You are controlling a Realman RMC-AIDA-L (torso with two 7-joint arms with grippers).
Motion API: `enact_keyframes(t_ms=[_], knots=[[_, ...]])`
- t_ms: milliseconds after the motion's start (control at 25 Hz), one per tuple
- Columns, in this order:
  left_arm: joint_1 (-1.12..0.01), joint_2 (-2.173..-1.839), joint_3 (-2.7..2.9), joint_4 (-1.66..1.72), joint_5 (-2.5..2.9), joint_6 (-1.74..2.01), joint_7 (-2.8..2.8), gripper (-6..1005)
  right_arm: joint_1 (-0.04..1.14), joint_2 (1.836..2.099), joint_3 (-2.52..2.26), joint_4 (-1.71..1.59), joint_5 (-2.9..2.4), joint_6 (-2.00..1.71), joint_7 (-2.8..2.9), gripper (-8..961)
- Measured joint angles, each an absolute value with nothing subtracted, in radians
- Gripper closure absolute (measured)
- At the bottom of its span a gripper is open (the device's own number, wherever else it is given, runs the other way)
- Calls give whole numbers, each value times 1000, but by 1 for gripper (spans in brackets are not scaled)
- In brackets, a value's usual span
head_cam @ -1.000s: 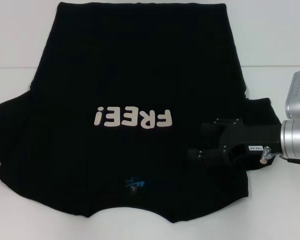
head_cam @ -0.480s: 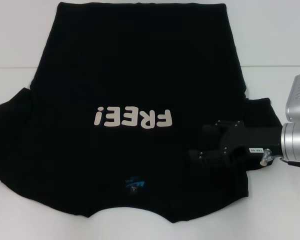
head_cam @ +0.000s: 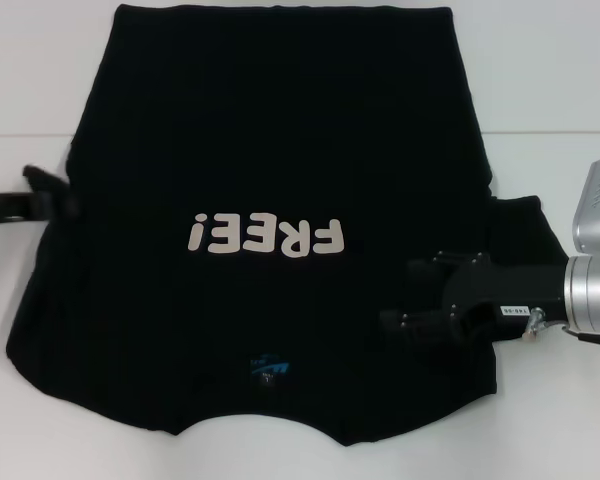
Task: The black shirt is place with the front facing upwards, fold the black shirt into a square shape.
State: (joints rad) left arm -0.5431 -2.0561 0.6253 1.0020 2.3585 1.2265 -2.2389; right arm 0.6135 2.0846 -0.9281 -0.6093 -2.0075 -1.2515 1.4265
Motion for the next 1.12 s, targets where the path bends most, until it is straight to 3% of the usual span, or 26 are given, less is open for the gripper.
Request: enact_keyframes(t_ms=[360,720,880,1040,1120], knots=[[-526,-2138,785,1075,2419,1174,-2163,956,607,2086,-928,-597,-2005,-1252,1424,18],[-550,-2147,811,1012,2425,1166,-2168,907,609,2086,-928,-597,-2003,-1247,1422,18],[-562,-2134,769,984,2409,1162,-2251,876,609,2086,-928,-597,-2003,-1240,1425,18],[-572,-2079,635,925,2318,1209,-2330,803,608,2086,-928,-597,-2003,-1239,1426,18],[-577,-2028,551,830,2249,1248,-2341,746,608,2086,-928,-596,-2004,-1239,1427,18]])
